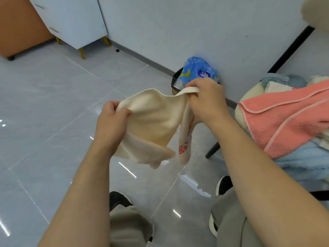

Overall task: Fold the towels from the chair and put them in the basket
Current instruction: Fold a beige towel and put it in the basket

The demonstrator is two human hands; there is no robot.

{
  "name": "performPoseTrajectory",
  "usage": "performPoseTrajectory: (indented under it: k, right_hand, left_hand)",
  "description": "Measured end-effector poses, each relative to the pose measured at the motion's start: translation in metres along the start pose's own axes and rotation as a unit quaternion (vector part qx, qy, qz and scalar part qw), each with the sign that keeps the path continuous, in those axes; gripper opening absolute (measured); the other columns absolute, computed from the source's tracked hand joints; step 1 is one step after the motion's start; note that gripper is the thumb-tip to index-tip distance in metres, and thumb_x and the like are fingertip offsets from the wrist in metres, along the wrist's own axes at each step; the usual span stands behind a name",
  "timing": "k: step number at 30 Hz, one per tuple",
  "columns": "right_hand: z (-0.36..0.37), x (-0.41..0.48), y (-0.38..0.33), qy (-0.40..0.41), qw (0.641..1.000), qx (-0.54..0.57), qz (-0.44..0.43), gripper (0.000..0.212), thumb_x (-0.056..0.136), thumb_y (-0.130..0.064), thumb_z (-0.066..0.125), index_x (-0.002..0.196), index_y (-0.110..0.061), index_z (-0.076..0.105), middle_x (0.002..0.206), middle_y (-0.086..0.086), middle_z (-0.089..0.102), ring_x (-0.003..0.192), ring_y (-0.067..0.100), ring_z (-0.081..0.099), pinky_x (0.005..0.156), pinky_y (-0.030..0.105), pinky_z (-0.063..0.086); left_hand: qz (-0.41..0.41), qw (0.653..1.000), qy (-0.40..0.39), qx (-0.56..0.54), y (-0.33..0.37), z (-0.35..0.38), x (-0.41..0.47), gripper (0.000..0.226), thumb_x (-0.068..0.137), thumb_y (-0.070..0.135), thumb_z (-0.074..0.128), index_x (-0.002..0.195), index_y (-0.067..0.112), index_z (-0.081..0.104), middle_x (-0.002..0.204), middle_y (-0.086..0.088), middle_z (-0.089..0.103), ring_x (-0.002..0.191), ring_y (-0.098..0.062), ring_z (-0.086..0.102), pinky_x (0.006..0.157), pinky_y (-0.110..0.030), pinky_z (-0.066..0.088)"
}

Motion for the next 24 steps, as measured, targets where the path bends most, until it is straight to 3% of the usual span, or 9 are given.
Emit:
performPoseTrajectory:
  k: [1,3,6,9,12,16,19,21,24]
  right_hand:
    - [0.002,0.000,0.004,0.002,1.000,-0.006,0.006,0.027,0.086,-0.009,0.056,0.101,-0.021,0.074,0.104,0.004,0.069,0.098,0.021,0.060,0.078,0.019,0.035]
    - [0.000,-0.004,0.007,0.036,0.999,0.023,0.013,0.025,0.086,-0.008,0.057,0.102,-0.019,0.074,0.099,0.000,0.067,0.089,0.014,0.054,0.074,0.010,0.031]
    - [-0.010,-0.006,0.011,0.092,0.994,0.050,0.030,0.033,0.083,-0.002,0.054,0.107,-0.015,0.074,0.100,0.003,0.068,0.089,0.013,0.056,0.073,0.002,0.030]
    - [-0.011,-0.004,0.026,0.088,0.990,0.068,0.088,0.047,0.082,0.000,0.047,0.117,-0.020,0.071,0.113,0.002,0.071,0.105,0.019,0.062,0.083,0.016,0.039]
    - [-0.008,-0.007,0.035,0.074,0.987,0.069,0.127,0.053,0.079,-0.003,0.041,0.119,-0.026,0.068,0.111,0.001,0.072,0.102,0.024,0.065,0.088,0.028,0.051]
    - [-0.002,-0.006,0.038,0.045,0.983,0.089,0.151,0.051,0.076,-0.007,0.039,0.114,-0.029,0.066,0.109,0.003,0.071,0.099,0.028,0.066,0.088,0.036,0.053]
    - [-0.003,-0.004,0.046,0.030,0.980,0.105,0.166,0.041,0.082,-0.005,0.042,0.111,-0.021,0.065,0.107,0.002,0.070,0.098,0.023,0.062,0.077,0.025,0.043]
    - [-0.007,-0.003,0.048,0.036,0.980,0.113,0.161,0.029,0.086,-0.006,0.044,0.105,-0.014,0.065,0.101,0.001,0.069,0.096,0.022,0.060,0.071,0.026,0.037]
    - [-0.011,-0.004,0.048,0.039,0.980,0.127,0.146,0.016,0.086,-0.014,0.048,0.088,-0.006,0.062,0.084,0.004,0.061,0.080,0.018,0.052,0.063,0.030,0.036]
  left_hand:
    - [0.000,1.000,-0.019,0.009,0.000,-0.002,-0.002,0.018,0.087,0.017,0.055,0.103,0.025,0.058,0.092,0.012,0.059,0.081,-0.007,0.054,0.064,-0.029,0.040]
    - [0.022,0.995,-0.035,0.086,-0.003,-0.009,-0.003,0.028,0.079,0.003,0.050,0.094,0.026,0.060,0.085,0.008,0.060,0.075,-0.012,0.056,0.059,-0.029,0.040]
    - [0.059,0.972,-0.014,0.227,-0.018,-0.023,0.003,0.031,0.072,-0.005,0.044,0.080,0.019,0.061,0.075,0.000,0.060,0.071,-0.020,0.055,0.054,-0.029,0.038]
    - [0.077,0.954,-0.012,0.288,-0.031,-0.034,0.009,0.029,0.071,-0.010,0.048,0.073,0.017,0.060,0.072,-0.002,0.060,0.069,-0.018,0.054,0.053,-0.027,0.036]
    - [0.067,0.940,-0.009,0.334,-0.045,-0.045,0.012,0.030,0.069,-0.009,0.048,0.074,0.018,0.060,0.075,-0.001,0.061,0.074,-0.024,0.055,0.056,-0.030,0.041]
    - [-0.017,0.920,0.022,0.391,-0.056,-0.067,0.016,0.037,0.069,-0.010,0.048,0.079,0.020,0.067,0.083,-0.004,0.063,0.079,-0.028,0.057,0.065,-0.033,0.046]
    - [-0.057,0.907,0.068,0.411,-0.061,-0.084,0.018,0.039,0.071,-0.005,0.050,0.093,0.018,0.073,0.094,-0.012,0.064,0.084,-0.036,0.059,0.073,-0.039,0.052]
    - [-0.071,0.902,0.121,0.409,-0.061,-0.095,0.016,0.041,0.075,0.002,0.050,0.107,0.018,0.070,0.106,-0.017,0.064,0.097,-0.042,0.060,0.084,-0.048,0.054]
    - [-0.052,0.944,0.166,0.280,-0.058,-0.099,0.011,0.031,0.088,0.009,0.044,0.112,0.015,0.064,0.108,-0.015,0.065,0.107,-0.042,0.058,0.085,-0.045,0.050]
Point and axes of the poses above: each hand's wrist, its own x-axis towards the middle knuckle, its own z-axis out of the palm, y = z × x, the point moved 4 cm from there along x, towards the middle knuckle
